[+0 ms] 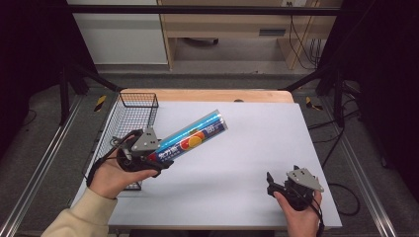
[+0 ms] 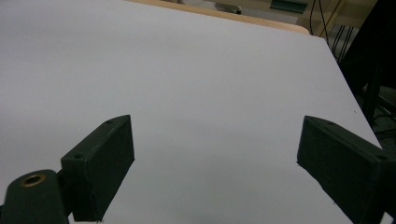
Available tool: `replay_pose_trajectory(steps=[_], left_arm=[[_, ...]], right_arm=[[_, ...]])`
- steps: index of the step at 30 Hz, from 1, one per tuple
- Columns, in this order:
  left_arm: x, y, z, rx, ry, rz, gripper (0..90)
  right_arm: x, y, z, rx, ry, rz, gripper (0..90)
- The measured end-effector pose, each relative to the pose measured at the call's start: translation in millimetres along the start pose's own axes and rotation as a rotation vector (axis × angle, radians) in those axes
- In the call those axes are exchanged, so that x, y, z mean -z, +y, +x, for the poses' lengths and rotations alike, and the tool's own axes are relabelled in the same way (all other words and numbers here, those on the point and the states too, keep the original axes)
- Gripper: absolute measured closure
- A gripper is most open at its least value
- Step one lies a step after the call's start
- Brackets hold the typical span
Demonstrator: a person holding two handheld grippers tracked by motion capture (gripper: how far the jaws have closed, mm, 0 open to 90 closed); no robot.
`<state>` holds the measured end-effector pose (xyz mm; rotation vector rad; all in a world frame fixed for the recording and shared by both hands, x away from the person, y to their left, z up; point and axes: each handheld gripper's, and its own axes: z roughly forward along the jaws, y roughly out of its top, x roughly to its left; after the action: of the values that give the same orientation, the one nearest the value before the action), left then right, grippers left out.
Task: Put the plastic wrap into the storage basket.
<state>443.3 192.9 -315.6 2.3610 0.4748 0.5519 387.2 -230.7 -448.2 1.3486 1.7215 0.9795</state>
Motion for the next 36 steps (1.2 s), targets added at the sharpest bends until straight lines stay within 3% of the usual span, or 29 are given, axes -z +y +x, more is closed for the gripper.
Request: replay_pose_trajectory(steps=[9,14,17,24,27,36], left_arm=[[17.5,-13.4,-2.2,0.041,0.033,-0.006,31.7],[24.6,-26.1,-2.4,0.1,0.058,-0.018,31.7],[29.4,-35.0,-1.6,0.157,0.057,-0.034,31.7],[40.7,-48.9,1.7,0.233,0.12,-0.005,31.8],[44.9,-51.6,2.0,0.245,0.156,0.021,31.8],[50.6,-60.2,4.0,0.298,0.222,0.03,31.8]], right_arm=[[0.3,-1.1,-1.2,-0.005,-0.011,0.003,12.1],[0.4,-1.4,-1.9,-0.005,-0.013,0.003,12.3],[0.4,-1.4,-1.8,-0.005,-0.013,0.004,12.5],[2.3,-0.9,-1.0,-0.004,-0.015,-0.003,12.9],[2.8,-0.9,-0.4,-0.006,-0.011,-0.006,13.0],[3.1,-0.5,0.3,-0.022,0.01,-0.016,13.4]])
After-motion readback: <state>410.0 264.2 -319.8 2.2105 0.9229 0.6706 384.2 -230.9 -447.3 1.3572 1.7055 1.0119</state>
